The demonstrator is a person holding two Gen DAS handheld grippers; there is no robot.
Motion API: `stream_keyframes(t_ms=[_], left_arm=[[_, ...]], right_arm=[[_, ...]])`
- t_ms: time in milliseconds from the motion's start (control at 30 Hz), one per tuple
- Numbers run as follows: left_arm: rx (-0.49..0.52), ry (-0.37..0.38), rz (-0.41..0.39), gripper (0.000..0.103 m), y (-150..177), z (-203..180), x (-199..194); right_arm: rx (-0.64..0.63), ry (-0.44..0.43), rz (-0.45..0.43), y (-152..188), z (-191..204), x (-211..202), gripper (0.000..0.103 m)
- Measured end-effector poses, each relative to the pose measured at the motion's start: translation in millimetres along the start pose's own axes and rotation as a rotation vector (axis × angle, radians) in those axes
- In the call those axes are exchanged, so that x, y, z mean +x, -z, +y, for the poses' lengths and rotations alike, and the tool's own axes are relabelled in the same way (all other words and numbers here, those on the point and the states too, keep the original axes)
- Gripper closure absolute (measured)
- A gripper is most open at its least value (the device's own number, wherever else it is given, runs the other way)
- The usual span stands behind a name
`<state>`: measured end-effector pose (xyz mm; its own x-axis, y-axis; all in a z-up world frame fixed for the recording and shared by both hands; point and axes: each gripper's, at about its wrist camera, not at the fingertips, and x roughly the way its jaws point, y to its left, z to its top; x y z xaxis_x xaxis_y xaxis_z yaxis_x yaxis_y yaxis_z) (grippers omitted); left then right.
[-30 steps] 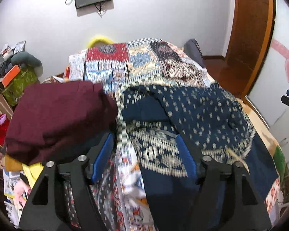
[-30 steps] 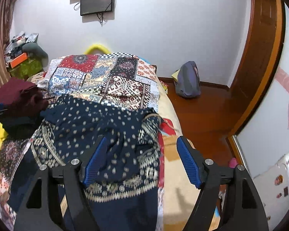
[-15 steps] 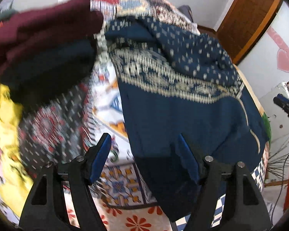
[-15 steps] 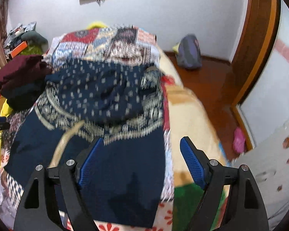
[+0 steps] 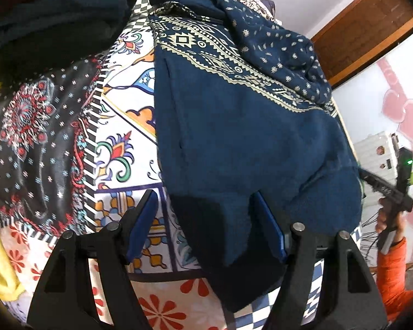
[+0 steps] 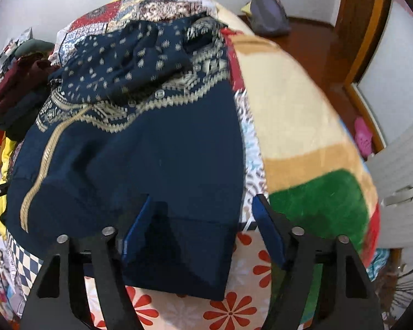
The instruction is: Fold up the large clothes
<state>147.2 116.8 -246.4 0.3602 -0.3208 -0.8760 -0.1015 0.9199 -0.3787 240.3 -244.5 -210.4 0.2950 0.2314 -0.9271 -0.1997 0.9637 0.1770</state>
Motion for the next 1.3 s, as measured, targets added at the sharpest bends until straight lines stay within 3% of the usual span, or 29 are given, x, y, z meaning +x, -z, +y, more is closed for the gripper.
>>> stream_keyframes(t_ms=[67,167,233,300,467,767,1067,1300], left_arm=[[0.006,0.010,-0.011,0.035,3,-2,-2],[0.038,0.036,-0.026,0.057,5,-10,-5],[0.066,0.041,-0.036,0.075,4,-16,-6],[0.082,0.039,-0.042,0.091,1,-19,-5],[0.068,0.060,-0.092,0.095,-16,-22,-17],[0.095,0.098,-0.262,0.096,-69,-42,-68],[0.023,0.108,-0.362,0.096,-182,-39,-78],[-0.021,-0.013,-0.373,0.096,-271,-23,-36]], right_arm=[[0.016,-0.025,-0.001,2,-2,4,0.045],[0.041,-0.046,-0.008,0,-5,9,0.052],[0.058,-0.058,-0.016,-2,-7,10,0.066],[0.081,-0.089,-0.011,-5,-10,12,0.088],[0.084,-0.138,-0.042,-18,-7,0,0.095],[0.003,-0.166,-0.210,-74,13,-52,0.096],[-0.058,-0.130,-0.345,-183,31,-60,0.097],[-0.032,-0.070,-0.353,-267,28,-14,0.097]])
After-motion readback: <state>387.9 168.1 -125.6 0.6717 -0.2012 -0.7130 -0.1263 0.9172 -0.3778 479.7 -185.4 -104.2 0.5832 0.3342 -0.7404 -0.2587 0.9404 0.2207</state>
